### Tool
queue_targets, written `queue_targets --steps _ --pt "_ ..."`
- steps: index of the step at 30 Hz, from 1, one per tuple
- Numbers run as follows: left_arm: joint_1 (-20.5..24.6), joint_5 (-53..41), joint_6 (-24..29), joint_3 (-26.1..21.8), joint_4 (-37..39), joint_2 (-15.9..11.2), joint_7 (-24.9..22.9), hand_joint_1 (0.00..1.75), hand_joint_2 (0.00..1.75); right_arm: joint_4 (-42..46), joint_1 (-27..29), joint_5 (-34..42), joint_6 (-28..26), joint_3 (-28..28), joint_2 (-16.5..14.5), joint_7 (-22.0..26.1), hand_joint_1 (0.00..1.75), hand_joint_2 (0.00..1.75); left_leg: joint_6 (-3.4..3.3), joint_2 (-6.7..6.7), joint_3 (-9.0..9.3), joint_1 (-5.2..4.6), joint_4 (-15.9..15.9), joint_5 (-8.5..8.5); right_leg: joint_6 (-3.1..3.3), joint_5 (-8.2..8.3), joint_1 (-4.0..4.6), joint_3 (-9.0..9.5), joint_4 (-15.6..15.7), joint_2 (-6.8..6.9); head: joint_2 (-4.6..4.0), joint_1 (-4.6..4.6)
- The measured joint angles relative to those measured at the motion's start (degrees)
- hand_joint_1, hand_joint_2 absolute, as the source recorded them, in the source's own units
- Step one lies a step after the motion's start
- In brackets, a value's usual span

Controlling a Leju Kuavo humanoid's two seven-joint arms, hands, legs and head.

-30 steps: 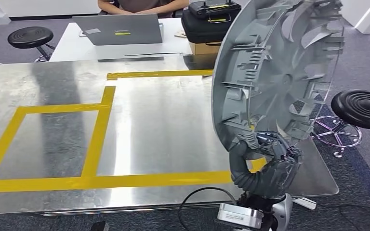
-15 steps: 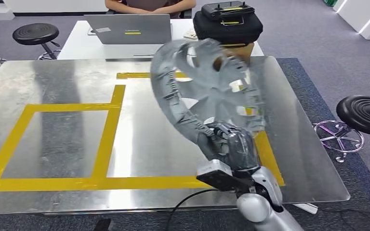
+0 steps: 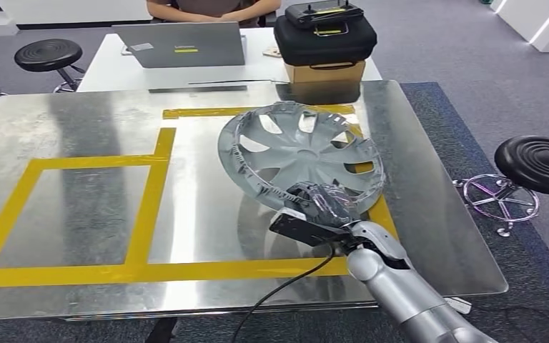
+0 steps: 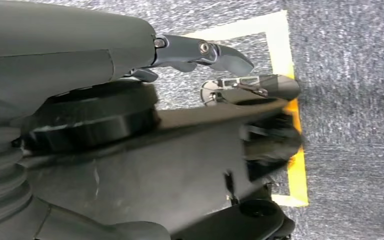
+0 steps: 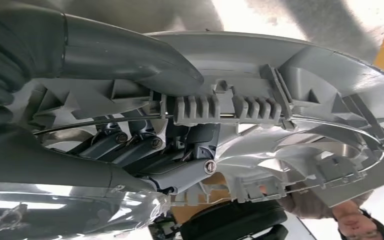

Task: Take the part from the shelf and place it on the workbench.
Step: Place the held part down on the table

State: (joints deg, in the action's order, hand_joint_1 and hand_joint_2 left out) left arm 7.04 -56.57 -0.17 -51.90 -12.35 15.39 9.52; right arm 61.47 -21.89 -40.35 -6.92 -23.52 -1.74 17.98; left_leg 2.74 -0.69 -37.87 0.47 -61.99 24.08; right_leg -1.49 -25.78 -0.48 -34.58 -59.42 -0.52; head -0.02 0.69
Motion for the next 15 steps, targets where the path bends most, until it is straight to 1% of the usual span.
queue_targets --steps 1,2,4,5,6,7,9,10,11,12,13,14,15 --pt "0.08 -0.03 -0.03 0.04 0.0 0.05 -0.01 0.0 1.75 -0.78 -0.49 -0.01 0.04 0.02 -0.02 -0.04 1.75 1.75 -0.24 -0.02 1.12 0.07 2.26 -0.5 -0.34 -0.06 0.14 -0.06 -0.03 -0.07 0.0 0.03" --pt "0.14 -0.11 -0.08 0.07 0.0 0.11 -0.04 0.0 1.75 -1.54 -0.86 -0.06 0.11 0.04 -0.03 -0.12 1.75 1.75 -0.59 -0.06 1.65 0.07 3.37 -0.42 -0.68 -0.09 0.29 -0.11 0.0 -0.13 0.0 0.04" --pt "0.2 -0.31 -0.19 0.13 0.0 0.17 -0.15 0.0 1.75 -3.19 -1.32 -0.38 0.25 0.08 -0.03 -0.32 1.75 1.75 -1.5 -0.13 1.72 0.06 3.67 -0.29 -1.25 -0.11 0.28 -0.14 0.22 -0.14 0.0 0.17" --pt "0.21 -0.4 -0.22 0.19 0.0 0.19 -0.21 0.0 1.75 -4.13 -1.54 -0.68 0.23 0.09 -0.03 -0.33 1.75 1.75 -1.84 -0.12 1.78 0.09 3.71 -0.3 -1.5 -0.47 0.24 -0.29 -0.13 -0.08 0.0 0.22" --pt "0.25 -0.44 -0.24 0.25 0.0 0.19 -0.25 0.0 1.75 -5.2 -1.83 -0.99 0.14 0.1 -0.03 -0.2 1.75 1.75 -2.19 -0.1 1.84 0.14 3.76 -0.35 -1.74 -1.33 0.21 -0.89 -1.43 -0.01 0.0 0.34" --pt "0.31 -0.46 -0.25 0.3 0.0 0.2 -0.28 0.0 1.75 -6.27 -2.14 -1.26 -0.06 0.11 -0.03 0.13 1.75 1.75 -2.48 -0.08 1.9 0.16 3.8 -0.37 -1.91 -2.74 0.19 -2.08 -3.95 0.05 0.0 0.41" --pt "0.37 -0.48 -0.27 0.36 0.0 0.19 -0.42 0.0 1.75 -8.39 -2.57 -1.7 -0.54 0.11 -0.03 1.41 1.75 1.75 -2.85 -0.07 1.93 0.03 3.79 -0.31 -2.04 -6.12 0.21 -5.68 -11.52 0.1 0.0 0.54" --pt "0.36 -0.47 -0.28 0.37 0.0 0.17 -0.55 0.0 1.75 -9.24 -2.63 -1.94 -0.65 0.11 -0.03 2.18 1.75 1.75 -2.92 -0.07 1.95 -0.03 3.79 -0.28 -2.01 -7.02 0.22 -7.26 -14.53 0.1 0.0 0.52" --pt "0.34 -0.46 -0.28 0.37 0.0 0.15 -0.69 0.0 1.75 -9.96 -2.69 -2.23 -0.57 0.09 -0.03 2.88 1.75 1.75 -2.96 -0.08 2.0 -0.08 3.78 -0.25 -1.94 -6.91 0.24 -8.0 -15.75 0.1 0.0 0.54" --pt "0.33 -0.46 -0.28 0.37 0.0 0.13 -0.83 0.0 1.75 -10.55 -2.81 -2.56 -0.28 0.07 -0.08 3.45 1.75 1.75 -2.95 -0.1 2.09 -0.1 3.78 -0.24 -1.81 -5.73 0.26 -7.61 -14.68 0.1 0.0 0.53" --pt "0.35 -0.46 -0.27 0.37 0.0 0.13 -0.96 0.0 1.75 -11.05 -3.03 -2.88 0.08 0.04 -0.18 3.84 1.75 1.75 -2.92 -0.11 2.22 -0.1 3.77 -0.22 -1.62 -3.84 0.28 -6.18 -11.61 0.09 0.0 0.54" --pt "0.39 -0.49 -0.27 0.38 0.0 0.14 -1.09 0.0 1.75 -11.58 -3.39 -3.19 0.43 0.0 -0.39 4.09 1.75 1.75 -2.84 -0.12 2.36 -0.1 3.77 -0.18 -1.39 -1.93 0.3 -4.19 -7.6 0.09 0.0 0.55" --pt "0.47 -0.57 -0.26 0.4 0.0 0.15 -1.22 0.0 1.75 -12.21 -3.92 -3.5 0.73 -0.08 -0.76 4.22 1.75 1.75 -2.66 -0.11 2.43 -0.21 3.72 -0.1 -1.22 -0.59 0.36 -2.29 -3.95 0.1 0.0 0.53"
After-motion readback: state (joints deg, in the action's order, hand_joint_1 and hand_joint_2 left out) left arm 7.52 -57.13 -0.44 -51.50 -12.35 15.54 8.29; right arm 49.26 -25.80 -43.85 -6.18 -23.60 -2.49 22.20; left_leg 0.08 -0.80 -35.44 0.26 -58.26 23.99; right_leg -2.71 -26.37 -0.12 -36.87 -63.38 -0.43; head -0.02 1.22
